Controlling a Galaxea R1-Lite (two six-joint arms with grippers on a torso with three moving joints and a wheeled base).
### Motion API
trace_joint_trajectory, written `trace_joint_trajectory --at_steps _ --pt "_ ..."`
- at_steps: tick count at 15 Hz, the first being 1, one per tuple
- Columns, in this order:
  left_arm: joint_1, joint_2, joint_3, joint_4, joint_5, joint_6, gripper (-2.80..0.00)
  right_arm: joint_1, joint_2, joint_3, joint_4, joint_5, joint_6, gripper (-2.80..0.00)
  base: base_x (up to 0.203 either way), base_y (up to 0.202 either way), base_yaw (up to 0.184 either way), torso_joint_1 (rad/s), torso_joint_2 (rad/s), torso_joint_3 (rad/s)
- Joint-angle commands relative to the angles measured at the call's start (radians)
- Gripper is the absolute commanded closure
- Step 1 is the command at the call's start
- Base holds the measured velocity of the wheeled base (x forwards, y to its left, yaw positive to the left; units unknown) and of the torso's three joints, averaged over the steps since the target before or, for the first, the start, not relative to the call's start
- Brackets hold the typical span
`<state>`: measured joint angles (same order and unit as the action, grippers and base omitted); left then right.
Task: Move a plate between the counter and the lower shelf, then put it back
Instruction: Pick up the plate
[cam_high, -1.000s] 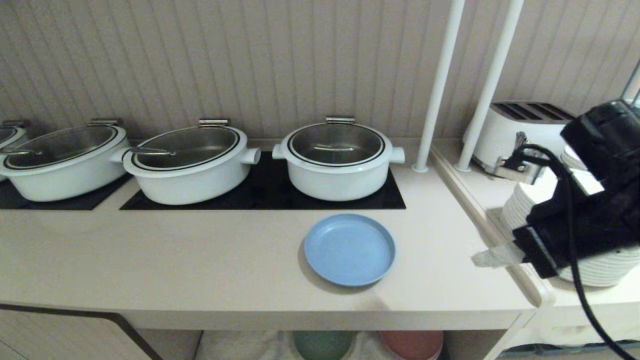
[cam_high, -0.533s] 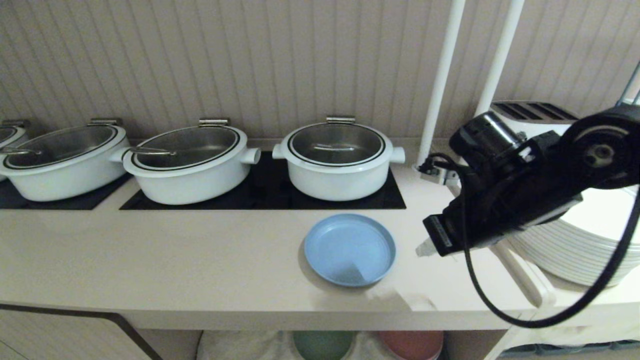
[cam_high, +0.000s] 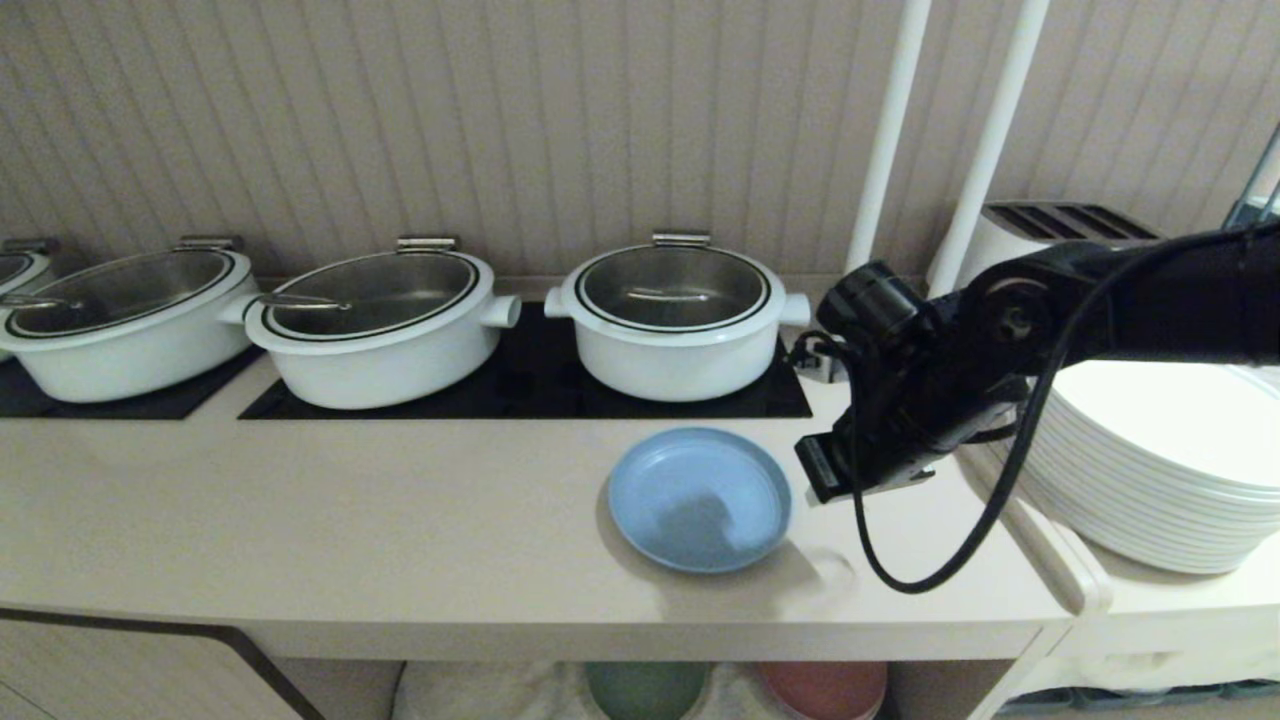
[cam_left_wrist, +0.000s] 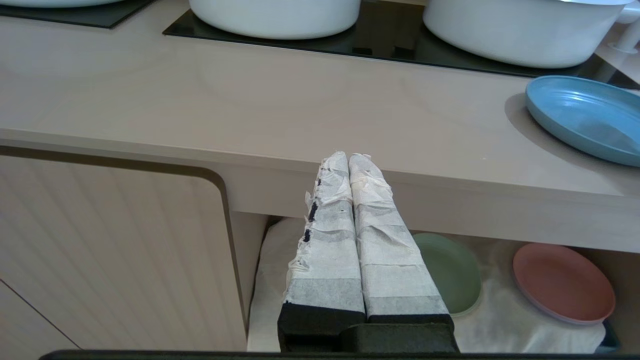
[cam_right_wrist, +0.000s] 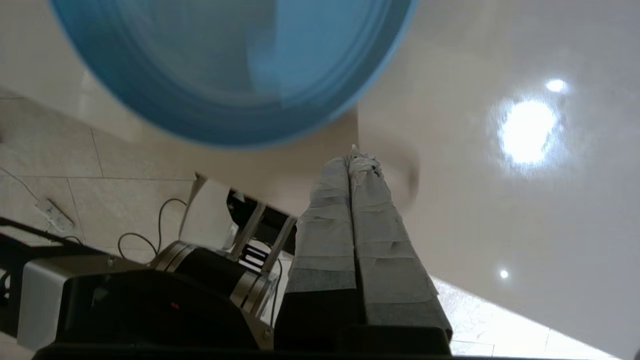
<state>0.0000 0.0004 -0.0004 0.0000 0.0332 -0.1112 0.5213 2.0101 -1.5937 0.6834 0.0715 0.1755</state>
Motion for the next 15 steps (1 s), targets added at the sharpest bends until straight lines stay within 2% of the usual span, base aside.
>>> trace_joint_trajectory --at_steps 1,2,3,10,13,15 --pt "0.0 0.0 0.0 0.0 0.001 -0.001 0.0 0.0 0.045 -0.035 0.005 0.001 0.001 0.0 0.0 0.0 0.0 0.0 0.0 0.0" --pt "0.0 0.0 0.0 0.0 0.001 -0.001 0.0 0.0 0.055 -0.046 0.006 -0.001 0.001 0.0 0.0 0.0 0.0 0.0 0.0 0.0" --pt "0.0 0.0 0.0 0.0 0.001 -0.001 0.0 0.0 0.059 -0.053 0.007 -0.002 0.001 -2.8 0.0 0.0 0.0 0.0 0.0 0.0" --pt "0.0 0.0 0.0 0.0 0.001 -0.001 0.0 -0.01 0.071 -0.06 -0.002 -0.006 0.0 -2.8 0.0 0.0 0.0 0.0 0.0 0.0" --pt "0.0 0.0 0.0 0.0 0.001 -0.001 0.0 -0.014 0.087 -0.081 0.003 -0.068 -0.005 -2.8 0.0 0.0 0.0 0.0 0.0 0.0" --pt "0.0 0.0 0.0 0.0 0.001 -0.001 0.0 -0.014 0.098 -0.082 0.002 -0.078 -0.004 -2.8 0.0 0.0 0.0 0.0 0.0 0.0"
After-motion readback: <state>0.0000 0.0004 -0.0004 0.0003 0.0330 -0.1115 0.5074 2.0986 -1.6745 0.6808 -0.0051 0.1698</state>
